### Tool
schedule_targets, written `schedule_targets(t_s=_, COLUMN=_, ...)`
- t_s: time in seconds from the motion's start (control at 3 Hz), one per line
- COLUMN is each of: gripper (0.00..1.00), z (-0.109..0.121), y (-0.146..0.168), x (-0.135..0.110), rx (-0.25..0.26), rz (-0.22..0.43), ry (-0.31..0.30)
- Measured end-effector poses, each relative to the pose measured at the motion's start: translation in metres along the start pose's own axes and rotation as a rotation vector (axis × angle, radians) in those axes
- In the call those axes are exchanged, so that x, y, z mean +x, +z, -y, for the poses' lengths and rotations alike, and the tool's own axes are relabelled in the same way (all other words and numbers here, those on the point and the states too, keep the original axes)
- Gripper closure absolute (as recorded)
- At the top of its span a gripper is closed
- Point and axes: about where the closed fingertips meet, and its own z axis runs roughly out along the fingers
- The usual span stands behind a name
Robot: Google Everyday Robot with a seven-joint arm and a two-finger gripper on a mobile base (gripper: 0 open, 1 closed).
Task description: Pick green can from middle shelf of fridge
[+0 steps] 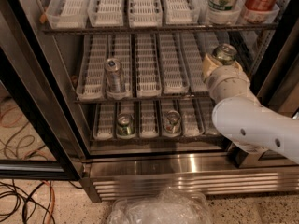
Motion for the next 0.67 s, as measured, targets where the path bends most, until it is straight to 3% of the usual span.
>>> schedule_targets(t_s=0.33, gripper=1.00, z=0.0004, y=0.0001, x=0.0021, rx=0.000, rz=0.000, ry=0.000)
schedule_targets(t_s=0.67, gripper=1.00, z=-0.0038, y=-0.0059, x=0.0013, rx=-0.061, rz=-0.028, ry=0.003)
